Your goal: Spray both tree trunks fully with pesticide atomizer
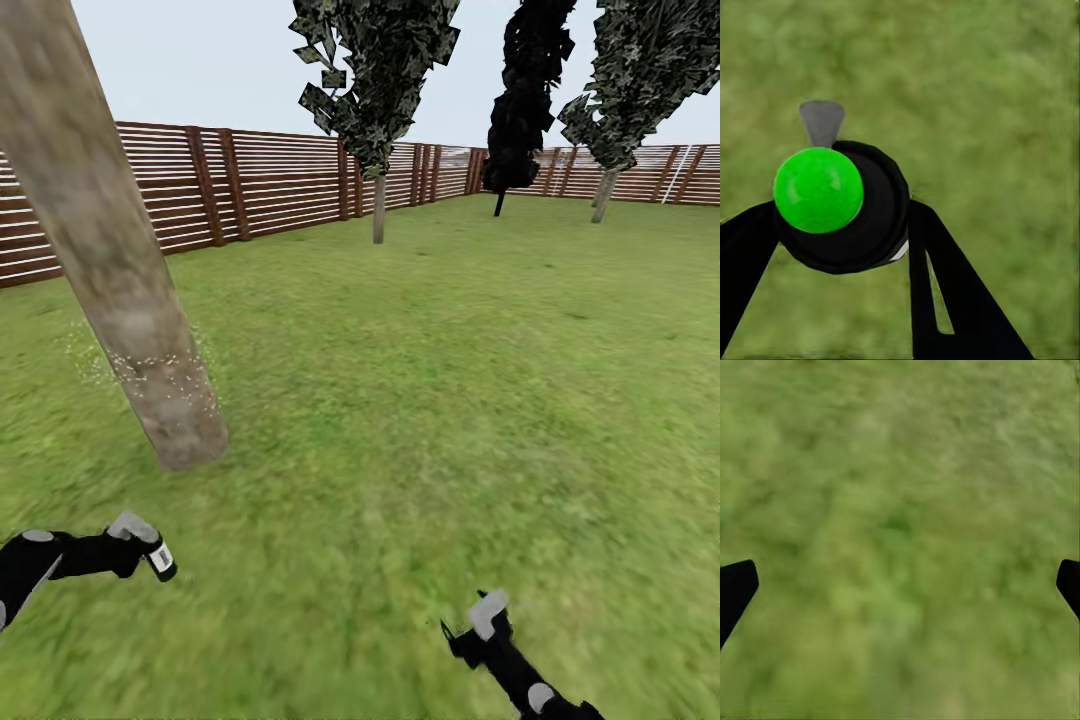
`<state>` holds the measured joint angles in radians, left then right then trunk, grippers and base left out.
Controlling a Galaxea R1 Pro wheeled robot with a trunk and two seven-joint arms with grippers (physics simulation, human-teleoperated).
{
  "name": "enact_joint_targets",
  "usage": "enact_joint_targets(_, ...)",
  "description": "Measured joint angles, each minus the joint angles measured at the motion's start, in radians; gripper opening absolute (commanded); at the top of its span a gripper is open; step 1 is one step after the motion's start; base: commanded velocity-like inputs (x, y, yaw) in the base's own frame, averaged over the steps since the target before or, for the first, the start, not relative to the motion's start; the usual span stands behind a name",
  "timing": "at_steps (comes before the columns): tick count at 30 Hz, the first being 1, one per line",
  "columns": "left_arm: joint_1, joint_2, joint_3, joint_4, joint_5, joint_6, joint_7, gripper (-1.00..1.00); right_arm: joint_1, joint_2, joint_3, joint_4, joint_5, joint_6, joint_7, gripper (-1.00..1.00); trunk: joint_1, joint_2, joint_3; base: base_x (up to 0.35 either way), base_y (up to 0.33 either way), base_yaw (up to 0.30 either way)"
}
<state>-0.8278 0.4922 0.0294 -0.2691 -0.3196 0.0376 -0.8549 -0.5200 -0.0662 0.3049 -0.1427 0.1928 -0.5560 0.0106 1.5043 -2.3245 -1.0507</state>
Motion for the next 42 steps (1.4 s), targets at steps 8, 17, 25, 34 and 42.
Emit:
enact_joint_targets(8, 0.003, -0.147, -0.279, -0.017, -0.06, -0.004, -0.011, -1.0, -0.047, -0.018, 0.001, -0.332, 0.086, 0.263, 0.758, 1.0, 0.0, 0.0, 0.0, 0.0, 0.0, 0.0)
enact_joint_targets(17, 0.003, -0.242, -0.394, -0.016, -0.057, -0.024, -0.162, -1.0, -0.055, -0.01, 0.001, -0.406, 0.131, 0.265, 0.788, -1.0, 0.0, 0.0, 0.0, 0.0, 0.0, 0.0)
enact_joint_targets(25, 0.003, -0.326, -0.393, -0.016, -0.056, -0.016, -0.171, -1.0, -0.056, 0.004, 0.004, -0.473, 0.134, 0.264, 0.875, -1.0, 0.0, 0.0, 0.0, 0.0, 0.0, 0.0)
enact_joint_targets(34, 0.002, -0.408, -0.414, -0.016, -0.116, -0.021, -0.172, -1.0, -0.056, 0.067, 0.007, -0.5, 0.134, 0.265, 0.911, -1.0, 0.0, 0.0, 0.0, 0.0, 0.0, 0.0)
enact_joint_targets(42, 0.005, -0.444, -0.419, -0.015, -0.132, -0.061, -0.174, -1.0, -0.056, 0.071, 0.009, -0.499, 0.136, 0.265, 0.911, -1.0, 0.0, 0.0, 0.0, 0.0, 0.0, 0.0)
